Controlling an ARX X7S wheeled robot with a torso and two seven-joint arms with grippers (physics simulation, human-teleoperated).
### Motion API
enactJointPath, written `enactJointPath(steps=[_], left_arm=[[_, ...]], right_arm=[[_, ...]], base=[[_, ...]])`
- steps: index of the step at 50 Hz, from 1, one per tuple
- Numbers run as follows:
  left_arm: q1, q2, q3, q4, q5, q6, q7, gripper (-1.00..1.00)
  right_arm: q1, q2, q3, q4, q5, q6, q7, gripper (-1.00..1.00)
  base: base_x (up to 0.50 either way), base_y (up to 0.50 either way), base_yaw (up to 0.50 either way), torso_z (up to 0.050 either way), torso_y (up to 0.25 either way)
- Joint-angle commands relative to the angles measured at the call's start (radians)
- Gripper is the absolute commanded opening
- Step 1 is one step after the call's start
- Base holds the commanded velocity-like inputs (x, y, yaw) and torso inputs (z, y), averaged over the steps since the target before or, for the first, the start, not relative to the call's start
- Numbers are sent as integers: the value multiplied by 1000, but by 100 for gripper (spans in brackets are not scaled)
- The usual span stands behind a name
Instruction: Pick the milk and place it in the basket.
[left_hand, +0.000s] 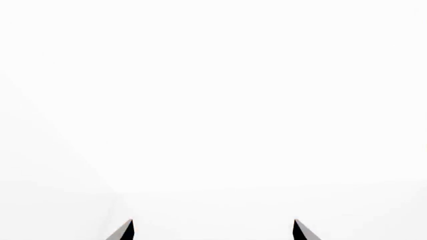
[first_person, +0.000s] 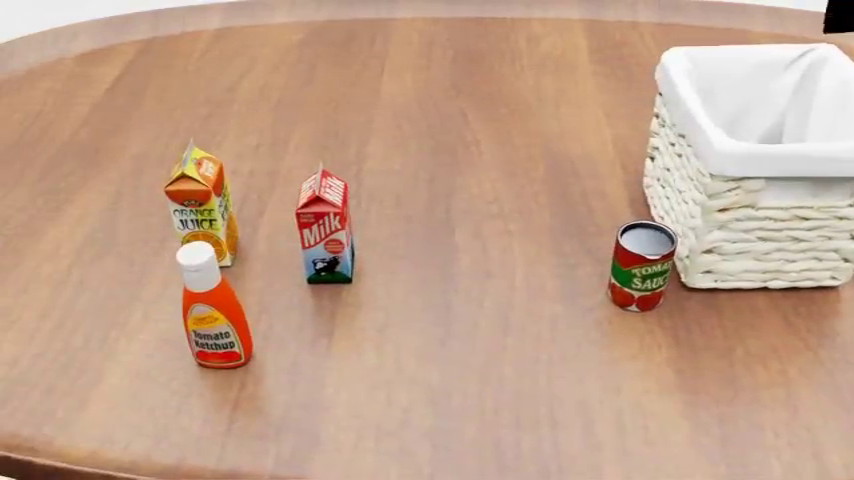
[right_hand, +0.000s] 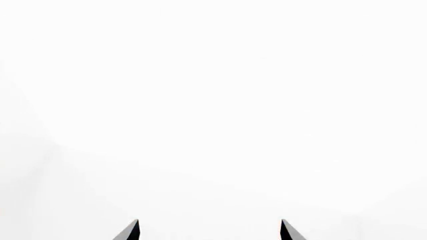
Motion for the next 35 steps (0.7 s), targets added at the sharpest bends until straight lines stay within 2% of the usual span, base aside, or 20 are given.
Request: enactJointPath(steps=[1,35], left_arm=[[8,-6,-1,-1,-1,9,-4,100],[27,-19,3,-7,12,31,-4,100]], right_arm=[[-40,11,33,-2,22,-37,-10,100],[-35,-1,16,-5,7,-39,-26,100]], base=[[199,0,0,0,0],[492,-49,0,0,0]])
